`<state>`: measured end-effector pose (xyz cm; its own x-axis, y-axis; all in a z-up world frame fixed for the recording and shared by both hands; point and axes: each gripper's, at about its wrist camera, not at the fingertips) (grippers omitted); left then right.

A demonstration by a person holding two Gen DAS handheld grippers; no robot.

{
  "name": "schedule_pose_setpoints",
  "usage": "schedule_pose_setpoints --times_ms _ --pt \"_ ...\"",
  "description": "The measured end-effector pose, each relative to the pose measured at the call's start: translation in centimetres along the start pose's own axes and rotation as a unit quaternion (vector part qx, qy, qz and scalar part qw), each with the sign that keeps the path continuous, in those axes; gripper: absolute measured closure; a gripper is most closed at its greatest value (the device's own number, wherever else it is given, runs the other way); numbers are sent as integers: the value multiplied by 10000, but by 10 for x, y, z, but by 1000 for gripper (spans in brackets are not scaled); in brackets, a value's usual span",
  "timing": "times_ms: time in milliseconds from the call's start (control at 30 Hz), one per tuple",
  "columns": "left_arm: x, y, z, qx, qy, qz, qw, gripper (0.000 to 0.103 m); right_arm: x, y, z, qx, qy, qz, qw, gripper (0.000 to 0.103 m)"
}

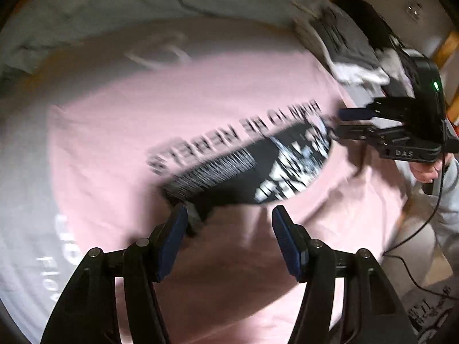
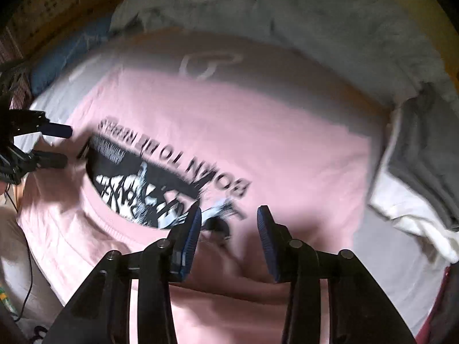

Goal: Fold small clothes

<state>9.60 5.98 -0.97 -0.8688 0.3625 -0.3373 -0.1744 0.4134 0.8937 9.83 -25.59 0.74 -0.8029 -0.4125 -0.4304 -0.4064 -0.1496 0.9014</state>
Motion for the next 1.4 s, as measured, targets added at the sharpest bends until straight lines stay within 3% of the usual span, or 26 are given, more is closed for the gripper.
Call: schedule_pose_setpoints --times_ms 100,167,200,233,267,333,467,567,633,833,900,967,1000,1100,1200,1267,1400 --pt "6 -5 -14 267 -149 278 9991 47 0 -14 9 -532 -91 306 9981 65" --pt "7 -6 -20 202 -311 284 9989 53 5 -19 17 -538 -2 451 9975 65" --pt "6 -6 -20 117 -296 291 9991 72 8 -22 19 -454 16 490 9978 65" --pt "5 -8 -17 62 -257 316 9992 93 10 -24 21 -376 5 517 9980 76" --pt "4 -8 -14 72 -202 322 9993 94 13 -24 26 -339 -10 525 9980 98" --pt "1 -2 -13 250 -140 191 9994 94 13 -24 27 -240 -6 469 9986 98" --pt "-4 21 -10 283 -134 -460 9985 94 9 -2 26 -63 11 -283 9996 98" --pt "-19 22 0 36 171 -1015 9947 94 2 5 16 -35 -285 -644 9975 98" --pt "-30 8 10 -138 351 -944 9948 94 -1 2 6 131 -517 -805 9953 98" --pt "-22 -10 -4 -761 -40 -765 9942 84 -1 -10 0 551 -499 -1139 9907 98" --pt "-17 4 0 -587 44 -946 9938 79 -3 -11 2 940 -357 -1095 9889 98" --pt "-13 26 15 -196 359 -1203 9919 66 -5 -3 -3 1294 -382 -1160 9840 96" --pt "-10 38 24 -72 506 -1331 9898 61 -1 0 -6 1271 -455 -1201 9835 95" --pt "-2 64 47 64 969 -1626 9819 61 8 25 -28 948 -972 -1340 9816 93" --pt "16 73 65 164 1368 -1577 9778 61 24 47 -48 850 -1520 -1483 9735 93" --pt "32 71 66 310 1381 -1465 9790 61 45 58 -61 693 -2077 -1560 9632 92" --pt "55 63 36 -442 692 -1385 9870 61 91 64 -83 293 -3063 -1529 9391 84"
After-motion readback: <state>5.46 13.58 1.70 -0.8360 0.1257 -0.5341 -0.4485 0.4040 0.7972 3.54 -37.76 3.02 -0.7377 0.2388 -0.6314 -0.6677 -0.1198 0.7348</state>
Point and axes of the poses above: each gripper's, at about its wrist camera, not at the fingertips, and y roughly against the way its jaws point, z to its left, x to its underside, and after that the axes turned 7 degrees about y, right-handed
